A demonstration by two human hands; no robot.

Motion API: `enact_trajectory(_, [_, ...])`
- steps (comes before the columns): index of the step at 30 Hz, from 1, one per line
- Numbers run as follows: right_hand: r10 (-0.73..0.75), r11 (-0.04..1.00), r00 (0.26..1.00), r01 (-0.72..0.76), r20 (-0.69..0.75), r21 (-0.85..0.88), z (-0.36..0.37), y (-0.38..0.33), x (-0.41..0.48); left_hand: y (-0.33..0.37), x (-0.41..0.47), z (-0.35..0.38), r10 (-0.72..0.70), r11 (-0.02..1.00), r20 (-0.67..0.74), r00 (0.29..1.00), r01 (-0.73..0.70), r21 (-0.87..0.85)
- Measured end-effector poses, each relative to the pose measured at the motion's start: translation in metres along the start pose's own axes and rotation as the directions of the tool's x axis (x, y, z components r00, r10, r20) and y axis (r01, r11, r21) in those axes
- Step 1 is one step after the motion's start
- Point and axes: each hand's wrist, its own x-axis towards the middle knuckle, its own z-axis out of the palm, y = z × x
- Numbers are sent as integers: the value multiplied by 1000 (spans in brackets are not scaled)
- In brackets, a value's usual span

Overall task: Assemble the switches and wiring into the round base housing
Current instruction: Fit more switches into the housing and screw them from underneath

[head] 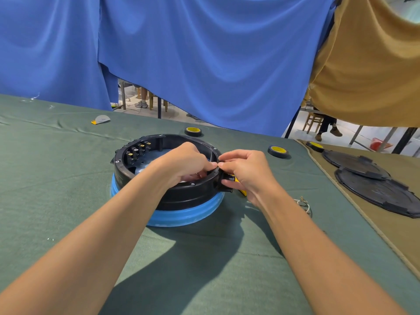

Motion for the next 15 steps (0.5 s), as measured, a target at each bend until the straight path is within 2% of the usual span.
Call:
enact_trajectory(4, [49, 996, 999, -48, -16, 69, 1, -2, 0, 0, 0, 0, -11, 1000, 5, 1000, 11, -2])
enact_trajectory(12, [41, 999, 999, -41, -5, 32, 1, -2, -1, -2, -2, -1, 63, 993, -54, 997, -58, 101])
enact_trajectory(15, [85, 995, 996, -83, -20, 60, 1, -3, 0, -2, -2, -2, 78, 989, -61, 995, -70, 134])
